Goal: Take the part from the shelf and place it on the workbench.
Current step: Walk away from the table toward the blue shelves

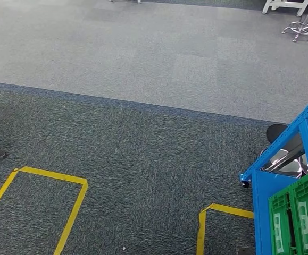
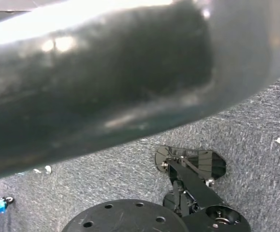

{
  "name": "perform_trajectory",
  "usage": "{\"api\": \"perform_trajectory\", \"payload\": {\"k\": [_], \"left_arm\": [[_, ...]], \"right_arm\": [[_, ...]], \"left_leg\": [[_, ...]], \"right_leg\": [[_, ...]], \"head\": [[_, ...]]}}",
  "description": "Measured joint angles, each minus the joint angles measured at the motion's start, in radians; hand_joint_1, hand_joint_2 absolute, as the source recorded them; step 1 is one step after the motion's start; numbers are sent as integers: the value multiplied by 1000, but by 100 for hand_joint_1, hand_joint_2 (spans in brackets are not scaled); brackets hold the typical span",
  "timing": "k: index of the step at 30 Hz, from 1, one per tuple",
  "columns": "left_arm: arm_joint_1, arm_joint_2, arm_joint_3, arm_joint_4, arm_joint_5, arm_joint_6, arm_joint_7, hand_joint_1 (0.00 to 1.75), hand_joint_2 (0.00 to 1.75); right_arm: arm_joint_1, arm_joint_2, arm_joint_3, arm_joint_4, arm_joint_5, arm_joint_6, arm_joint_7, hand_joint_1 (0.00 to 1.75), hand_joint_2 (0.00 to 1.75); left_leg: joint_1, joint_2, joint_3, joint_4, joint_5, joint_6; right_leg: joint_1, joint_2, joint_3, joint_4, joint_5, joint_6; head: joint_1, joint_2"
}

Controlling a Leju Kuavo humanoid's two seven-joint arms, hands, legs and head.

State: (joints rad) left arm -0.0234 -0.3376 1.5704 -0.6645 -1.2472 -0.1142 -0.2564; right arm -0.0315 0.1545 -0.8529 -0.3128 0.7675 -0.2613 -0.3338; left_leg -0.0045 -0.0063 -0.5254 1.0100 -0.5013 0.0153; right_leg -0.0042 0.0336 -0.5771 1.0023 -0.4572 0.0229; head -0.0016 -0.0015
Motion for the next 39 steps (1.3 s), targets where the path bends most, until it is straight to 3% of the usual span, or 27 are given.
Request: {"api": "perform_trajectory", "payload": {"k": [39], "left_arm": [[1,-1,0,-2,10,7,16,0,0]], "right_arm": [[0,0,-36,0,22,0,-4,0,0]], "left_leg": [[0,0,0,0,0,0]], "right_leg": [[0,0,0,0,0,0]], "head": [[0,0]]}}
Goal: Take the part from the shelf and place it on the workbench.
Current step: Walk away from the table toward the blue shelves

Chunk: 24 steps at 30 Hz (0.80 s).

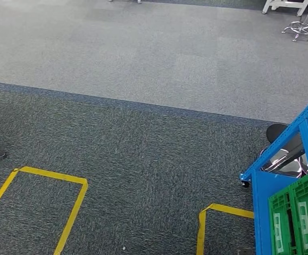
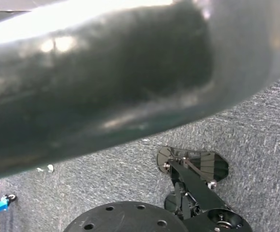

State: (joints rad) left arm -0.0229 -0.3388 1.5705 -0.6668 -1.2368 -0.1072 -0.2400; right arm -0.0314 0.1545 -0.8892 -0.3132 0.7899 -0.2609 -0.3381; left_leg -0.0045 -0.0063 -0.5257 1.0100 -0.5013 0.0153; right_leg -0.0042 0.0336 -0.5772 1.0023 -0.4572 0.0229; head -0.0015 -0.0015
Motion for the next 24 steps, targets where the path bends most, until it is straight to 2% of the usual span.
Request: {"api": "perform_trajectory", "payload": {"k": [13,17,20,21,22,24], "left_arm": [[1,0,0,-1,1,0,0,0,0],[1,0,0,-3,1,1,0,0,0],[0,-1,0,-4,1,1,0,0,0],[0,-1,0,-4,1,2,0,0,0],[0,-1,0,-5,2,2,1,0,0],[1,-2,0,-5,3,4,2,0,0]], "right_arm": [[0,0,-2,0,0,0,-1,0,0],[0,1,-2,0,0,0,-1,0,0],[1,1,-3,0,0,0,-1,0,0],[1,1,-3,0,1,0,-2,0,0],[1,1,-3,0,1,0,-2,0,0],[1,1,-3,0,2,0,-3,0,0]], "left_leg": [[-5,0,0,2,-1,2],[-9,0,-2,5,-1,9],[-6,2,0,-4,7,21],[-3,4,2,-10,12,26],[0,6,4,-16,16,30],[2,12,2,-19,18,33]], "right_leg": [[-4,0,0,0,2,3],[-8,0,0,-1,4,10],[-9,-2,-2,-2,3,19],[-8,-6,-10,11,-9,22],[-8,-11,-26,45,-32,25],[-10,-21,-85,171,-101,30]], "head": [[0,0],[0,0],[0,0],[1,0],[3,0],[5,0]]}}
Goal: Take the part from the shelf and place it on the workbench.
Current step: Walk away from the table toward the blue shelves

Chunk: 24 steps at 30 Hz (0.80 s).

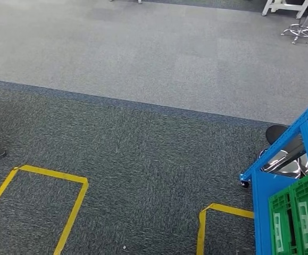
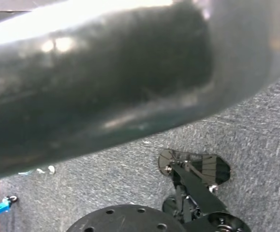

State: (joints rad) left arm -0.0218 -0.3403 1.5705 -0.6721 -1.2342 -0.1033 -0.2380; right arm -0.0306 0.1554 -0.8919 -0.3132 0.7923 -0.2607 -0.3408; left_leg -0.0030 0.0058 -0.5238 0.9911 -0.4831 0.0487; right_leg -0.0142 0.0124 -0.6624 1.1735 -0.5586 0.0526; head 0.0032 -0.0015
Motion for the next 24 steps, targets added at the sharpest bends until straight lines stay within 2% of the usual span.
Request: {"api": "perform_trajectory", "payload": {"k": [1,2,3,4,5,6,7,8,11,12,14,16,17,18,19,21,22,23,24], "left_arm": [[1,0,0,0,1,1,1,0,0],[1,0,0,0,2,2,1,0,0],[1,0,0,0,2,3,2,0,0],[1,0,0,0,4,3,3,0,0],[1,0,0,0,5,4,4,0,0],[1,0,0,-1,6,4,5,0,0],[1,0,0,-1,7,4,6,0,0],[1,0,0,-2,8,5,7,0,0],[0,1,0,-3,10,7,9,0,0],[0,1,0,-3,10,8,10,0,0],[0,1,0,-3,11,8,11,0,0],[1,1,0,-3,13,8,12,0,0],[1,1,0,-3,14,8,12,0,0],[2,1,0,-3,16,8,12,0,0],[2,1,0,-3,17,9,13,0,0],[3,1,0,-3,19,10,13,0,0],[3,2,0,-3,20,10,13,0,0],[3,2,0,-3,21,11,13,0,0],[3,2,0,-4,22,12,13,0,0]], "right_arm": [[1,0,0,0,0,0,0,0,0],[2,1,0,0,1,1,0,0,0],[3,1,0,0,2,1,0,0,0],[3,1,-1,0,2,2,0,0,0],[3,1,-2,-1,3,2,1,0,0],[2,2,-3,-1,5,2,1,0,0],[-1,2,-4,-2,6,2,1,0,0],[-2,3,-5,-2,7,2,1,0,0],[2,4,-7,-2,9,2,2,0,0],[3,4,-8,-2,10,2,2,0,0],[3,4,-10,-3,11,1,2,0,0],[2,4,-10,-3,12,2,2,0,0],[3,4,-10,-3,13,2,2,0,0],[3,4,-10,-3,13,2,2,0,0],[3,4,-10,-3,13,2,2,0,0],[2,4,-10,-3,15,2,2,0,0],[1,5,-10,-3,16,2,2,0,0],[0,5,-10,-3,17,2,1,0,0],[0,5,-10,-3,18,3,0,0,0]], "left_leg": [[0,3,-1,0,0,0],[0,5,-2,0,-1,0],[1,7,-1,1,-2,-2],[3,7,1,1,-4,-6],[5,7,4,3,-7,-11],[6,8,6,6,-11,-19],[5,8,6,10,-15,-27],[4,8,5,14,-18,-35],[6,9,3,19,-23,-51],[8,8,-1,31,-33,-55],[11,5,-35,109,-79,-61],[11,4,-101,244,-135,-62],[11,4,-127,293,-146,-61],[10,4,-139,308,-137,-59],[10,4,-133,284,-107,-54],[6,1,-86,167,-29,-41],[3,-1,-63,110,-4,-34],[0,-2,-47,72,4,-29],[-3,-4,-41,54,0,-26]], "right_leg": [[-2,-2,-30,67,-27,3],[-5,-3,-47,107,-37,7],[-8,-5,-45,108,-27,10],[-11,-7,-22,69,0,13],[-15,-11,16,1,34,16],[-16,-15,55,-69,57,19],[-16,-17,87,-123,69,15],[-15,-18,105,-154,72,10],[-11,-15,109,-161,65,-13],[-10,-15,109,-161,64,-20],[-9,-14,113,-162,63,-31],[-4,-13,116,-162,58,-39],[-1,-13,119,-162,56,-41],[1,-11,122,-162,53,-44],[4,-9,127,-162,51,-45],[6,-5,134,-162,44,-45],[8,-2,137,-162,41,-42],[9,-1,137,-161,39,-39],[9,-1,135,-161,38,-34]], "head": [[0,0],[-1,0],[-1,0],[-1,0],[0,0],[0,0],[1,0],[1,0],[-1,0],[-2,0],[-3,0],[-4,0],[-4,0],[-4,0],[-4,0],[-4,0],[-3,0],[-4,0],[-4,0]]}}
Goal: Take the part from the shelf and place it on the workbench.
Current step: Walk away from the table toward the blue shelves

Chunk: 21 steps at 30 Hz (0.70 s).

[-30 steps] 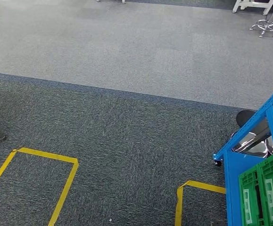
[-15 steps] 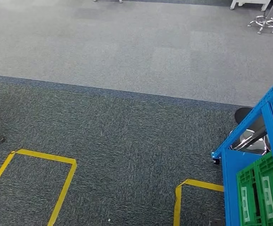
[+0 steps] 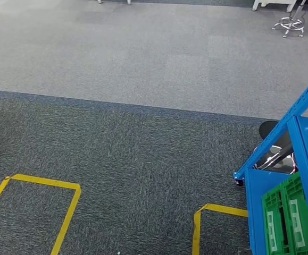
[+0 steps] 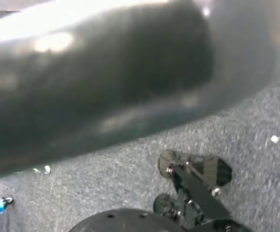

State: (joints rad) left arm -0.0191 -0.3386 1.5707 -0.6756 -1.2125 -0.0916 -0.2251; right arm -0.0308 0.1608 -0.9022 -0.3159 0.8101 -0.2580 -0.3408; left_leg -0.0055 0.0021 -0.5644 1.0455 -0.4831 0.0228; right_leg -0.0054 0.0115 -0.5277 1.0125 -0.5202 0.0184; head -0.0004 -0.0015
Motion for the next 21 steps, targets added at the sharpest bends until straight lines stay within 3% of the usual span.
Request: {"api": "perform_trajectory", "payload": {"k": [4,7,8,9,10,11,12,14,19,21], "left_arm": [[2,-2,0,-1,2,2,1,0,0],[1,-3,0,-2,6,2,1,0,0],[1,-4,0,-2,7,2,2,0,0],[1,-4,0,-2,8,2,2,0,0],[1,-4,0,-2,8,2,2,0,0],[1,-4,1,-2,8,2,3,0,0],[1,-4,1,-2,8,2,3,0,0],[1,-4,1,-2,8,2,3,0,0],[-1,-2,1,-2,9,2,3,0,0],[-1,-2,1,-2,10,2,3,0,0]], "right_arm": [[-1,0,0,-1,2,0,0,0,0],[-1,0,-1,-1,2,0,0,0,0],[0,0,-2,-1,2,0,0,0,0],[1,0,-2,-1,2,0,0,0,0],[2,0,-3,-1,2,0,0,0,0],[1,0,-4,-2,3,0,0,0,0],[1,0,-4,-2,3,0,0,0,0],[-2,0,-4,-3,3,-1,1,0,0],[3,1,-6,-4,3,0,3,0,0],[1,1,-8,-5,4,0,2,0,0]], "left_leg": [[4,2,11,-31,-1,8],[6,4,17,-36,-2,16],[6,4,18,-36,-4,17],[5,5,21,-36,-6,18],[6,5,25,-35,-9,17],[6,4,30,-35,-13,15],[6,4,36,-35,-17,12],[3,4,41,-30,-27,1],[1,4,35,-8,-48,-21],[3,3,-8,85,-97,-29]], "right_leg": [[-2,-2,-15,22,-18,20],[-5,-3,-103,187,-91,31],[-6,-3,-136,242,-104,34],[-6,-4,-155,266,-98,37],[-7,-4,-157,256,-75,38],[-8,-5,-138,206,-35,38],[-8,-8,-108,140,2,38],[-6,-12,-56,35,37,31],[-7,-11,-33,3,29,3],[-9,-12,-29,0,28,-6]], "head": [[1,0],[3,0],[3,0],[3,0],[3,0],[4,0],[4,0],[3,0],[-1,0],[-3,0]]}}
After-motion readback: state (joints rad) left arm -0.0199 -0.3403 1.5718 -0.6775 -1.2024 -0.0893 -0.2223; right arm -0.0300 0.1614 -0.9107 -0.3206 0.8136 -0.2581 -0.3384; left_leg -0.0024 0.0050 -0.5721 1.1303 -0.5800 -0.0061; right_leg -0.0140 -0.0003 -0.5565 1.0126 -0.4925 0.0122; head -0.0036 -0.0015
